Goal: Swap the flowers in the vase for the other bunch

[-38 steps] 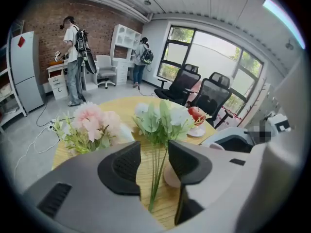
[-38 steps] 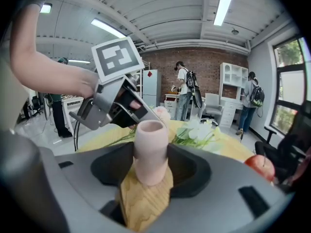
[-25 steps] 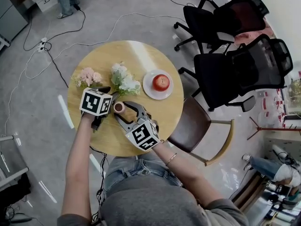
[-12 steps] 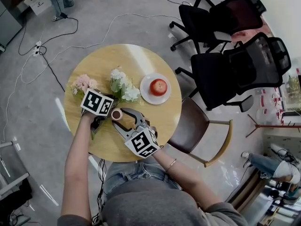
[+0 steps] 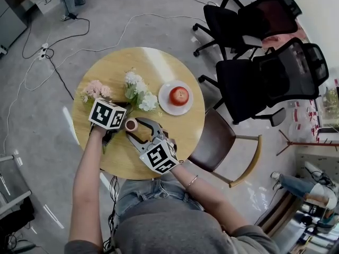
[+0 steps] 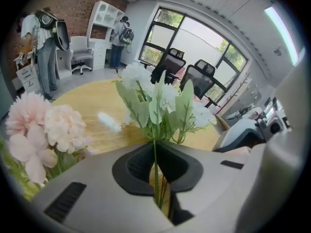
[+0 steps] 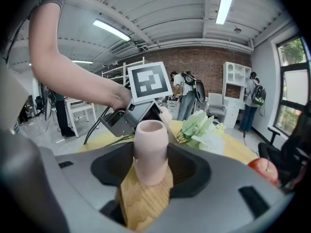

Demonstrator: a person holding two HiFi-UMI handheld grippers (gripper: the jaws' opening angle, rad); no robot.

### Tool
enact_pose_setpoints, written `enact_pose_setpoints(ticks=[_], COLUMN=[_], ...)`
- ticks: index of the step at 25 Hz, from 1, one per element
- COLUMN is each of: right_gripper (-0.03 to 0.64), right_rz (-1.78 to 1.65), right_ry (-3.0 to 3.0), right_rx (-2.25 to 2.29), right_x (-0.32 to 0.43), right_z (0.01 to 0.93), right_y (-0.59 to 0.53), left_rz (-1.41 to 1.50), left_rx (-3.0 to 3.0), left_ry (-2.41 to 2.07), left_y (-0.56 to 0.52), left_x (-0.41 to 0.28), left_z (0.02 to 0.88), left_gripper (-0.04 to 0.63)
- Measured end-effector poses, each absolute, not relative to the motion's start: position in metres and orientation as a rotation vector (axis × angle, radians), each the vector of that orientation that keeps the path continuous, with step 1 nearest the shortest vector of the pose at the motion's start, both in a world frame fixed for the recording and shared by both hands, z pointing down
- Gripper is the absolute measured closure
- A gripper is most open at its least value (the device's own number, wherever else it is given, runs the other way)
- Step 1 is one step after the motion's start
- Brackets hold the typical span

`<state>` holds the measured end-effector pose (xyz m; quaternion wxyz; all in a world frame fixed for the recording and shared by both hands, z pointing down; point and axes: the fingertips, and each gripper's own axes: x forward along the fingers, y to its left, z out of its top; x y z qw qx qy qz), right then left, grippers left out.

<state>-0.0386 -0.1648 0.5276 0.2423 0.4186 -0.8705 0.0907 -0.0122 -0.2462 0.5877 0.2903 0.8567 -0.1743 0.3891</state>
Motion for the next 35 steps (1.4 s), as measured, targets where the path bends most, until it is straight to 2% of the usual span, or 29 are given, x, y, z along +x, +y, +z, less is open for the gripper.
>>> enact_pose_setpoints(ticks=[25, 35], right_gripper=[0.388, 0.388], right_rz=[0.232, 0.245], right_ry=[-2.385, -2.388], right_rx=[1.167, 1.161], right_x=[-0.034, -0.032], right_z=[0.527, 0.522], right_y=[-0.160, -0.162], left_rz=[0.226, -0.018], left_rx=[2.383, 2.480], left_ry=[-0.982, -1.027], left_y=[-0.247, -0.240], left_x=[-0.066, -0.054], left_z=[0.421, 0.340], left_gripper=[0.570, 0.569])
